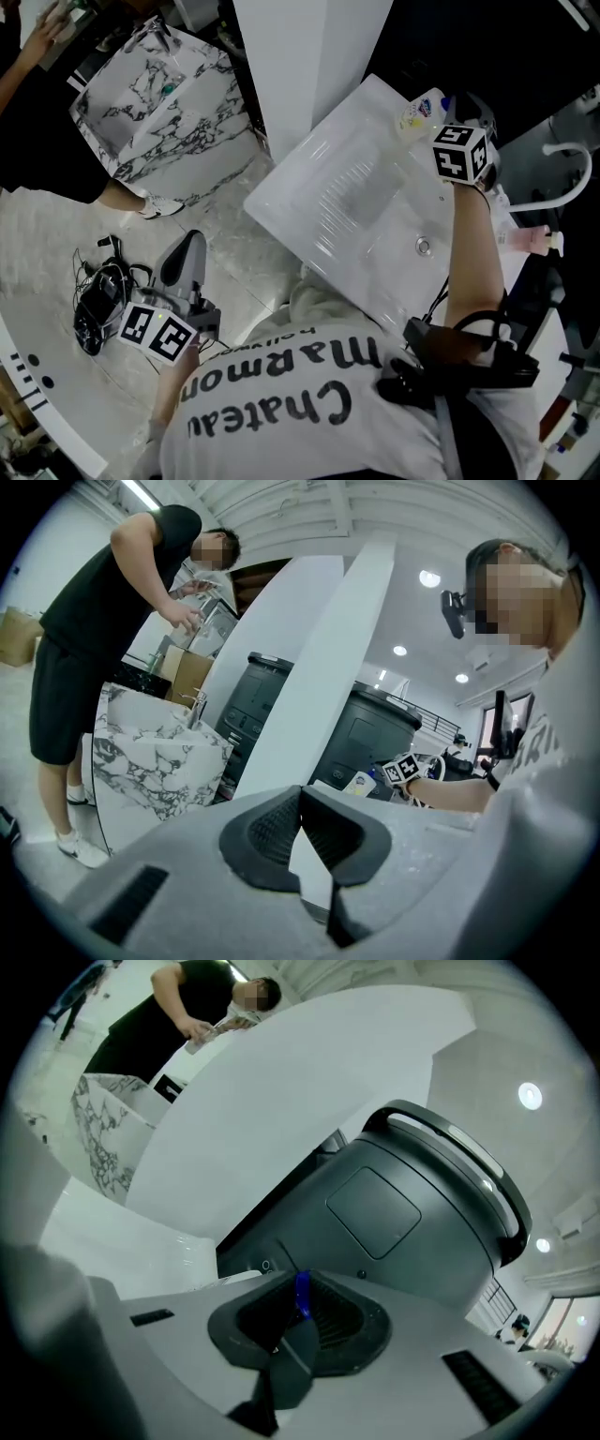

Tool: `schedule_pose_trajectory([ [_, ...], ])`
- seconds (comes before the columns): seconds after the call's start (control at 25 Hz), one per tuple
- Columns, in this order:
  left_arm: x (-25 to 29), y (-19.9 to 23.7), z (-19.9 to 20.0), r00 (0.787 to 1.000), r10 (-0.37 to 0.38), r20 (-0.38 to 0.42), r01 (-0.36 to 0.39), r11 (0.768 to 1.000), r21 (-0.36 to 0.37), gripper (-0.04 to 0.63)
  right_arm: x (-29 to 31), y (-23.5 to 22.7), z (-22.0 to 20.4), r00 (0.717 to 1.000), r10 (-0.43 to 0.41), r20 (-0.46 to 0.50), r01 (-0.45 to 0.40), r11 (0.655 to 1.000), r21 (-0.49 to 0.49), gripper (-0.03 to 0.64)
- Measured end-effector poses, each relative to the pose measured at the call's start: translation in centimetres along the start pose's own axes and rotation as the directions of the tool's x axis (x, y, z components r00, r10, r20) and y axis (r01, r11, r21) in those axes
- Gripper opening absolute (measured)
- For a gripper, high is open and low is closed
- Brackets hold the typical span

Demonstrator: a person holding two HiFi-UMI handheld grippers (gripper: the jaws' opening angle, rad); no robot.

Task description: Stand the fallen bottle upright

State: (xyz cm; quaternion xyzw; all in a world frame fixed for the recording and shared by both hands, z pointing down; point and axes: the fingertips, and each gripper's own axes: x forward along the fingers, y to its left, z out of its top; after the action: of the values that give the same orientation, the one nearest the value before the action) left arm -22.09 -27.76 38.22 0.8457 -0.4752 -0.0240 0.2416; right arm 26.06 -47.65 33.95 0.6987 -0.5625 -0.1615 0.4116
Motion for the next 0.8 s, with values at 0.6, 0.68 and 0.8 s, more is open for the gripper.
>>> schedule_pose_trajectory([
  [0.6,-2.6,1.4,0.1,0.999,0.044,0.031,-0.043,0.999,-0.030,0.014,-1.2,4.4,3.6,0.995,0.028,0.099,-0.003,0.969,-0.246,0.048],
  [0.68,-2.9,1.6,0.2,0.998,0.047,0.036,-0.046,0.998,-0.030,0.014,-1.4,4.9,3.9,0.994,0.032,0.108,-0.004,0.967,-0.255,0.048],
  [0.8,-3.2,1.9,0.4,0.997,0.055,0.046,-0.054,0.998,-0.033,0.014,-1.6,5.3,4.3,0.992,0.035,0.119,-0.002,0.964,-0.266,0.048],
])
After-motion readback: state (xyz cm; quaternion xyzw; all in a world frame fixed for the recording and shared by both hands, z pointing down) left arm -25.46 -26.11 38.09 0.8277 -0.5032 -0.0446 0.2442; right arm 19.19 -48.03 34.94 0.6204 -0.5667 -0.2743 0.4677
